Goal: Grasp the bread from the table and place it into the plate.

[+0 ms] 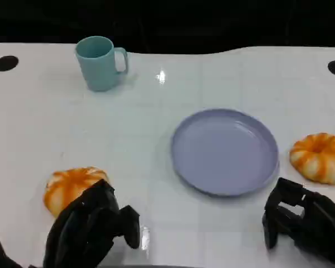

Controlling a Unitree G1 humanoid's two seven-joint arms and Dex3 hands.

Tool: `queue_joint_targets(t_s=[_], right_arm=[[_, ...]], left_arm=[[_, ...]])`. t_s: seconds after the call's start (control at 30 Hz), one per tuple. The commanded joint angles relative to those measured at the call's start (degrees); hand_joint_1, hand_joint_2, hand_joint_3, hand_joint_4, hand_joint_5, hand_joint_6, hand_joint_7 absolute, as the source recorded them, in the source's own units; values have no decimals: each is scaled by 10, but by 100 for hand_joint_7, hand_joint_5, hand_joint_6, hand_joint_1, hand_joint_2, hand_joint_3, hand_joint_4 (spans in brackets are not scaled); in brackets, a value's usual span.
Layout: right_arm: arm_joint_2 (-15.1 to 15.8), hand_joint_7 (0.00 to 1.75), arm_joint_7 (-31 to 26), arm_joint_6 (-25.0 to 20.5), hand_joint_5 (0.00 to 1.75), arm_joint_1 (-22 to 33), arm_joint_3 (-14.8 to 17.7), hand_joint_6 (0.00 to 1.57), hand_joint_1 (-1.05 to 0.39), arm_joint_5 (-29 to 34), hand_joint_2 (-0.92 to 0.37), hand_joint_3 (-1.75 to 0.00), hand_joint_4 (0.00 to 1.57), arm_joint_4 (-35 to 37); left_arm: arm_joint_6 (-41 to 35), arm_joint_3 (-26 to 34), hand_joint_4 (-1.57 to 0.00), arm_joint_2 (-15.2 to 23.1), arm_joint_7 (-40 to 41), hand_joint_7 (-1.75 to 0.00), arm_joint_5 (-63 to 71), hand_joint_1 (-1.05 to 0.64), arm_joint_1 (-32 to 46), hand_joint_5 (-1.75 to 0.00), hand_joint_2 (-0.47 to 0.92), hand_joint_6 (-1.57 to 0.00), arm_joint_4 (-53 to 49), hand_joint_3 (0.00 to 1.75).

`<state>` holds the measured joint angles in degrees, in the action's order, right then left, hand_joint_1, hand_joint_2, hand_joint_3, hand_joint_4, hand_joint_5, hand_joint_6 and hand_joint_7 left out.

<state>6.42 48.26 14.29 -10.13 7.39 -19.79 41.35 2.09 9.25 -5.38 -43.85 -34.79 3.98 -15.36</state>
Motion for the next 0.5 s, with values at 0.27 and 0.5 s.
queue_joint_targets(t_s=[0.27, 0.5], right_arm=[[8, 152, -7, -15, 175, 8, 1, 65, -61, 3, -92, -21, 71, -16], [7, 152, -10, -15, 175, 8, 2, 65, -61, 6, -92, -21, 71, -17]], left_arm=[[-2, 3, -86, 6, 0, -153, 0, -77, 0, -175, 92, -73, 0, 16], [1, 1, -83, 10, -3, -153, 5, -77, 0, -175, 92, -70, 0, 16]])
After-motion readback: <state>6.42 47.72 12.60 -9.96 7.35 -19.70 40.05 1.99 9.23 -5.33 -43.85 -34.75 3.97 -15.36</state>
